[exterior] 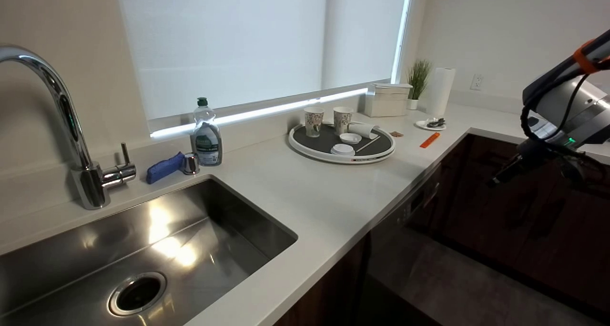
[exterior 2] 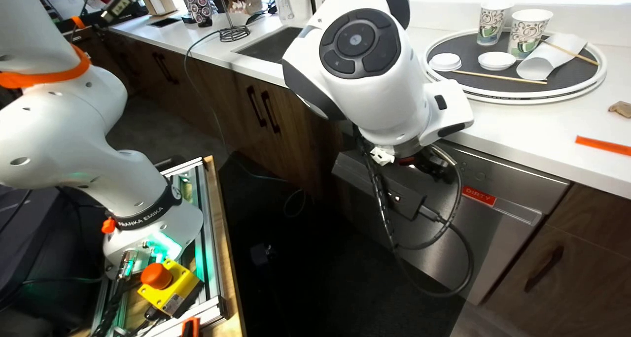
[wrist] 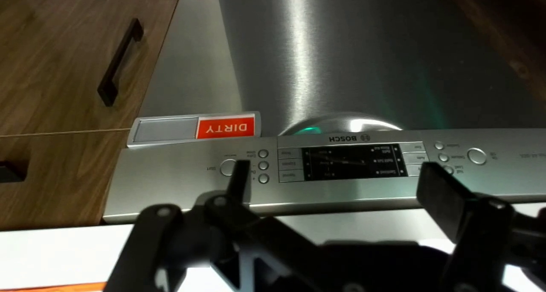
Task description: Press the button on the washing machine
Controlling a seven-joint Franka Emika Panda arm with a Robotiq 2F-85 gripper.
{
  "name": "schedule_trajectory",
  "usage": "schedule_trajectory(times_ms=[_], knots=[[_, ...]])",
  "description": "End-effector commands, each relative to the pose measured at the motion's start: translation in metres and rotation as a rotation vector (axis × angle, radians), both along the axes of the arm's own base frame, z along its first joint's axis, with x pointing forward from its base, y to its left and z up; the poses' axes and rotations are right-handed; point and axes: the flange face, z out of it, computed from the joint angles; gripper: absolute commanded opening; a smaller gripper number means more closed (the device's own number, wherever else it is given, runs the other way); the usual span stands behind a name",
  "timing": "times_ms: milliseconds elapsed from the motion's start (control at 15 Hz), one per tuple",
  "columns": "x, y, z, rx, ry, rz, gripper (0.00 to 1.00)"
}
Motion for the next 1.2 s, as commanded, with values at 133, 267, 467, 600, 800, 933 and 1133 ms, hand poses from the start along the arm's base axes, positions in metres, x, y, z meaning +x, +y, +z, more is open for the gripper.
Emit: schedule_trajectory(times_ms=[133,267,467,600,800,933,1133], knots=[[0.006,-0.006,-0.005,-0.018,-0.014,-0.024,1.00],[0.010,-0.014,-0.013,-0.018,-0.013,-0.051,1.00],[0.019,-0.023,-0.026,0.017,-0.030,-0.074,1.00],[0.026,-0.028,-0.037,0.034,-0.029,-0.087,1.00],[0.038,-0.034,-0.053,0.052,-0.024,-0.086,1.00],[0.046,-0.035,-0.063,0.056,-0.020,-0.084,1.00],[0.060,-0.033,-0.074,0.059,-0.016,-0.072,1.00]])
